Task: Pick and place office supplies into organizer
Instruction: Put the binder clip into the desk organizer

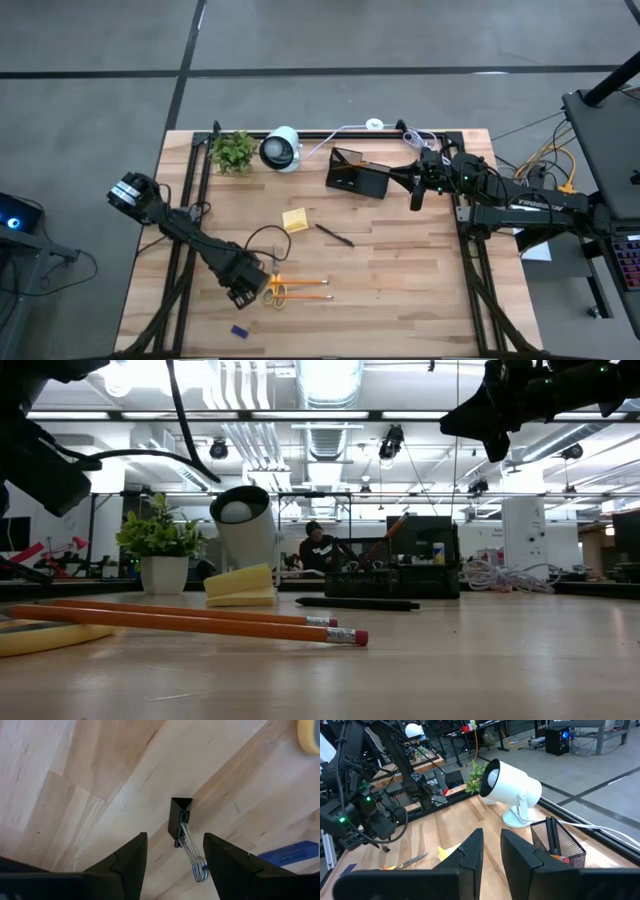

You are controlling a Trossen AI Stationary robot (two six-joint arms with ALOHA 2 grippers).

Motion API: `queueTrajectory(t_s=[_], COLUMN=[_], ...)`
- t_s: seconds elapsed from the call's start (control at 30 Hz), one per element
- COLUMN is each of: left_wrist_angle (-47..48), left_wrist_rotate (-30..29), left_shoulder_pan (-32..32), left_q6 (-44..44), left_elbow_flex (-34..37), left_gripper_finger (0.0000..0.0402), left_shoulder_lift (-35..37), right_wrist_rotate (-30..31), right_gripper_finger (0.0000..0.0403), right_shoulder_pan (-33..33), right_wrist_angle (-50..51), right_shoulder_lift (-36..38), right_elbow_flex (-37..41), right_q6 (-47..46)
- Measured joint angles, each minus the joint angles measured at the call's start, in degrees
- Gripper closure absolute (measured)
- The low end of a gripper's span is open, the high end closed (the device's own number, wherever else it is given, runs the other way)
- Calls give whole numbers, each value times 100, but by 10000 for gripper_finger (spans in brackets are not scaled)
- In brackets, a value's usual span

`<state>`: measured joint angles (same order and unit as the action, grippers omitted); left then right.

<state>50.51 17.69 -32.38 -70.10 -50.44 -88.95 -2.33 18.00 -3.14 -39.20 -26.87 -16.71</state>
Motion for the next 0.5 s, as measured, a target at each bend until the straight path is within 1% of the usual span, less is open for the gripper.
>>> queueTrajectory(t_s=[0.3,0.4,0.5], left_wrist_angle=[-101,-106,-119], left_wrist_rotate=[-6,-10,-11], left_shoulder_pan=[0,0,-1], left_q6=[-1,37,37], left_elbow_flex=[18,20,21], left_gripper_finger=[228,247,278], left_shoulder_lift=[2,2,2], right_wrist_rotate=[0,0,1], right_gripper_finger=[346,346,346], right_shoulder_pan=[2,2,2], right_wrist_angle=[-2,-2,-2], right_shoulder_lift=[2,4,3], right_elbow_flex=[0,0,0], right_q6=[0,12,20])
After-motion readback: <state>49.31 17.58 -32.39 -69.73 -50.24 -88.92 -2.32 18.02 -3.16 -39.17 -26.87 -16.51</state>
